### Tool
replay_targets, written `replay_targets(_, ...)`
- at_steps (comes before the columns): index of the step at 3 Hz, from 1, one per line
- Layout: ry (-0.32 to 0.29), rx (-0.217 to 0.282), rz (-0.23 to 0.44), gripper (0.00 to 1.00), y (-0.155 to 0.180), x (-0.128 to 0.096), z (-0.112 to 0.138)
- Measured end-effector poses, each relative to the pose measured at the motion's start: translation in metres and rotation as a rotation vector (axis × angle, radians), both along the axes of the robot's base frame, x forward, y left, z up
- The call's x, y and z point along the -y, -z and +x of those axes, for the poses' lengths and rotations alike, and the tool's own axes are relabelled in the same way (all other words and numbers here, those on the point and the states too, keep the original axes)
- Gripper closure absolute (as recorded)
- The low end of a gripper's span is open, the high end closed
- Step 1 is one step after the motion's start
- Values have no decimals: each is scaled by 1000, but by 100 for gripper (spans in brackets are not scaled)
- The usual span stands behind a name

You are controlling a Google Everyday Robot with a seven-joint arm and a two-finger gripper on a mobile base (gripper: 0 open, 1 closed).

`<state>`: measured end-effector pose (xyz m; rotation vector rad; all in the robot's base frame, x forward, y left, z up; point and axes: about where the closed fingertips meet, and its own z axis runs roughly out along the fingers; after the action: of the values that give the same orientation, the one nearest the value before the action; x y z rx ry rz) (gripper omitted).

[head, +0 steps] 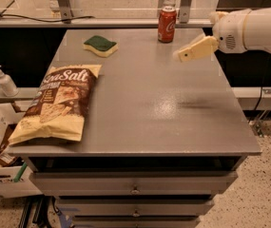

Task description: Move sponge near orange can

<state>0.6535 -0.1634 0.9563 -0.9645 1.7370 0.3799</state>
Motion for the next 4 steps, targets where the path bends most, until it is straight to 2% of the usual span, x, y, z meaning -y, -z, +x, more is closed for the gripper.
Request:
replay_targets(2, 55, 13, 87, 0, 17, -4, 46)
replay_targets(3, 67, 11, 118, 0, 29, -13, 92)
replay_targets(4, 66, 14, 119, 0, 28, -15, 95)
